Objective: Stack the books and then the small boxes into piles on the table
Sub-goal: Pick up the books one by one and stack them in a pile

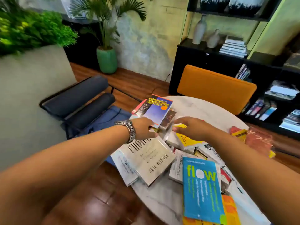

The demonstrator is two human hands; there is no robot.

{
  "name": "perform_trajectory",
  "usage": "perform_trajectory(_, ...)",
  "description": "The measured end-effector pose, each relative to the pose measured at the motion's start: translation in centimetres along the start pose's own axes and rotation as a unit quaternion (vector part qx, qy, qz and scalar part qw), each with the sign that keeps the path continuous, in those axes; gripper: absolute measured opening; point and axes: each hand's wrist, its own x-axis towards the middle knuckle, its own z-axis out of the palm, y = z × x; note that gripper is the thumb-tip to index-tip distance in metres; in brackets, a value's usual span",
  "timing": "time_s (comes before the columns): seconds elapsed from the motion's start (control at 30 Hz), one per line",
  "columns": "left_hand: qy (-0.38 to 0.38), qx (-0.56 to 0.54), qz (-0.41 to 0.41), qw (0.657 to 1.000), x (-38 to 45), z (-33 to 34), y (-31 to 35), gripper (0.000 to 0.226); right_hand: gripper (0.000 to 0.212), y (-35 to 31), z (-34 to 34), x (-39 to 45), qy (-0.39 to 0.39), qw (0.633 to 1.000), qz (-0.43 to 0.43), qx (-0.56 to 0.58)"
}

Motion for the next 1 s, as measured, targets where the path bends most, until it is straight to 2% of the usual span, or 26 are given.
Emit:
perform_trajectory(0.23, -0.04, -0.051, -0.184, 0.981, -5.4, 6.7, 0.0, 0.071, 0.052, 3.1, 7.4, 1.5, -0.105, 0.992, 0.026, 0.071)
perform_trajectory(0.4, -0.061, -0.207, -0.287, 0.933, -8.9, 11.6, 2.2, 0.073, 0.06, 3.2, 11.2, 1.0, -0.134, 0.989, 0.0, 0.07)
perform_trajectory(0.47, -0.044, -0.284, -0.305, 0.908, -9.5, 13.1, 3.1, 0.086, 0.061, 3.1, 12.2, 0.9, -0.144, 0.989, -0.012, 0.045)
perform_trajectory(0.57, -0.017, -0.422, -0.334, 0.843, -9.4, 15.5, 4.7, 0.094, 0.058, 3.4, 12.7, 0.1, -0.154, 0.988, -0.019, 0.014)
perform_trajectory(0.6, -0.008, -0.488, -0.348, 0.8, -9.2, 16.0, 5.2, 0.09, 0.059, 3.6, 12.7, -0.1, -0.151, 0.988, -0.021, 0.016)
perform_trajectory(0.67, 0.037, -0.617, -0.37, 0.693, -8.6, 16.6, 6.1, 0.073, 0.055, 4.2, 13.0, -0.2, -0.148, 0.988, -0.03, 0.02)
perform_trajectory(0.73, 0.113, -0.677, -0.384, 0.618, -7.9, 17.0, 6.6, 0.062, 0.045, 4.5, 13.1, -0.4, -0.149, 0.988, -0.037, 0.037)
perform_trajectory(0.8, 0.157, -0.694, -0.391, 0.584, -7.6, 17.1, 7.1, 0.06, 0.036, 4.5, 13.1, -0.5, -0.149, 0.985, -0.024, 0.082)
perform_trajectory(0.87, 0.175, -0.694, -0.397, 0.574, -7.9, 16.8, 7.4, 0.057, 0.03, 4.5, 13.1, -0.6, -0.135, 0.983, -0.016, 0.126)
perform_trajectory(1.0, 0.173, -0.728, -0.389, 0.537, -8.8, 15.9, 7.2, 0.044, 0.04, 4.4, 12.2, -1.3, -0.084, 0.97, 0.019, 0.228)
